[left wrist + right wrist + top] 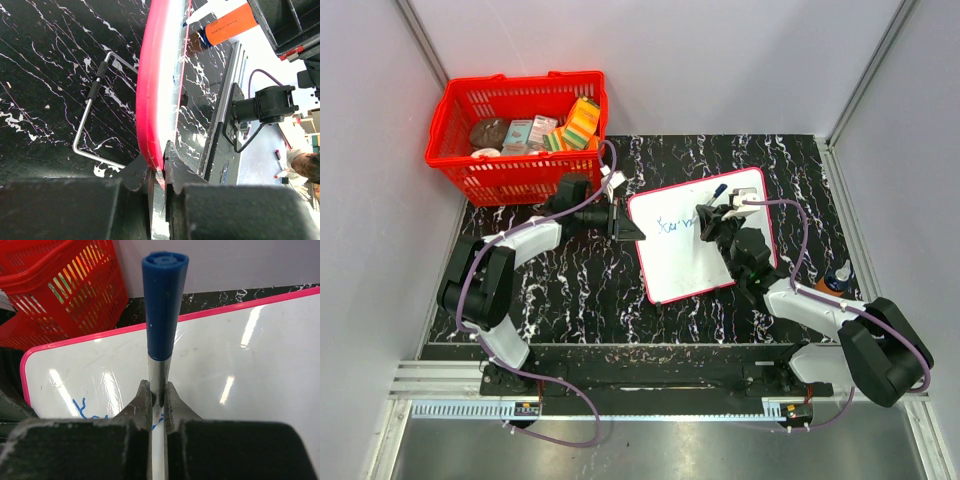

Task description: Write a sentence on the whiteboard

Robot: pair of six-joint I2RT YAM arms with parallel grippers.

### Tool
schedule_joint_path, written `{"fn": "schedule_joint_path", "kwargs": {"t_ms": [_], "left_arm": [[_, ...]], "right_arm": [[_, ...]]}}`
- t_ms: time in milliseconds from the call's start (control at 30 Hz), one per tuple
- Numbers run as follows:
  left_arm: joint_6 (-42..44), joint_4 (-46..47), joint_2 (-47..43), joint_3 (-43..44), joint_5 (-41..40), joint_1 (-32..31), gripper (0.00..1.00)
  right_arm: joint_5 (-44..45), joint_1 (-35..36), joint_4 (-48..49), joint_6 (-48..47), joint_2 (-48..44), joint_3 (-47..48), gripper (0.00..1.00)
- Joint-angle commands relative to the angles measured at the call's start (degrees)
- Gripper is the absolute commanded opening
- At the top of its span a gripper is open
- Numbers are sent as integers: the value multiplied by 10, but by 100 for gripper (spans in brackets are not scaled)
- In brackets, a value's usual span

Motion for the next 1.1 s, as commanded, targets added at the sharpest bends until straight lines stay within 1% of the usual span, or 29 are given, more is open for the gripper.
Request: {"fn": "schedule_joint_path", "kwargs": {"t_ms": [0, 1067], "left_arm": [[113, -53, 26, -12, -66, -32, 0], [116, -66, 25, -10, -73, -35, 0]], "right_arm": [[7, -3, -10, 2, -8, -10, 0], [51, -12, -32, -10, -22, -7, 0]]}}
